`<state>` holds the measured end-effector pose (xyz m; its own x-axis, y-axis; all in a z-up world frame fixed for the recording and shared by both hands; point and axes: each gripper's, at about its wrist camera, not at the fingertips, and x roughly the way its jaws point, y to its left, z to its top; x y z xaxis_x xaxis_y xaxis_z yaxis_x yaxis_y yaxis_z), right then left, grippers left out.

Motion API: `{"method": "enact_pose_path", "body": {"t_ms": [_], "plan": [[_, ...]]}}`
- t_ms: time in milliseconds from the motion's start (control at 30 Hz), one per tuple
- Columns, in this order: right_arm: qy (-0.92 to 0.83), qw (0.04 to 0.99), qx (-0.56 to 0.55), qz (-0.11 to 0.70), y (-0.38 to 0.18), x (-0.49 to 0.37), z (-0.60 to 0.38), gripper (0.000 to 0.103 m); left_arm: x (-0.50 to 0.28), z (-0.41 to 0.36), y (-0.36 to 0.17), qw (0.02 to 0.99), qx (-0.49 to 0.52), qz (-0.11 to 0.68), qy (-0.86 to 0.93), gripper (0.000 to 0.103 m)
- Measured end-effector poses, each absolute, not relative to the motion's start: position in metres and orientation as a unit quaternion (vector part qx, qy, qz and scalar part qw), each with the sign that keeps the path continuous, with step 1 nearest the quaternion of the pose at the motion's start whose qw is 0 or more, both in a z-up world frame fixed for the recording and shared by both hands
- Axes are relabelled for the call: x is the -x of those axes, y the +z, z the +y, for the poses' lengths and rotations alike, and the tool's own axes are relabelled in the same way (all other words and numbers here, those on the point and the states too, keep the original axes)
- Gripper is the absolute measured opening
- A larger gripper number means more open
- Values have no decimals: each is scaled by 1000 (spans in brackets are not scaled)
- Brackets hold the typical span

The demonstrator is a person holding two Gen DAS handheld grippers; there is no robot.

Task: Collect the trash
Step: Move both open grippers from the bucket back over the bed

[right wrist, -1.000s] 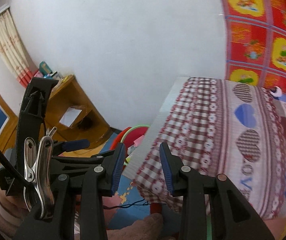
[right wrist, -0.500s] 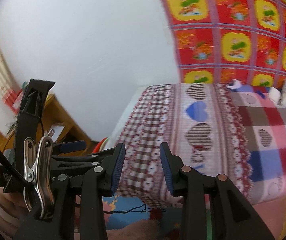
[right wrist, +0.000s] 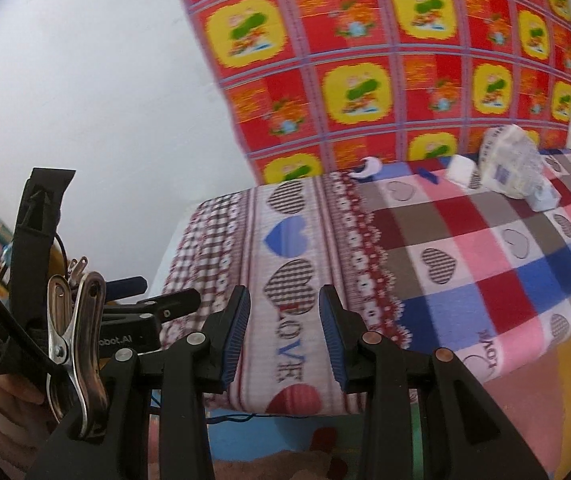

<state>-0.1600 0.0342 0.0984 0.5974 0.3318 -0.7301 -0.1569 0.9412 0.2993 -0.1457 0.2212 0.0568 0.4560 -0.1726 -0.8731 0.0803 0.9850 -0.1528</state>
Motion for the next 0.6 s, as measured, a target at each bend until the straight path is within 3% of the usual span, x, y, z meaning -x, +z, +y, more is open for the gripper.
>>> {"method": "enact_pose_path", "body": {"t_ms": [600], "plan": [[33,887,-152,435,82,105,-46,37,48,156,39,843,-9,517,-151,91]]}}
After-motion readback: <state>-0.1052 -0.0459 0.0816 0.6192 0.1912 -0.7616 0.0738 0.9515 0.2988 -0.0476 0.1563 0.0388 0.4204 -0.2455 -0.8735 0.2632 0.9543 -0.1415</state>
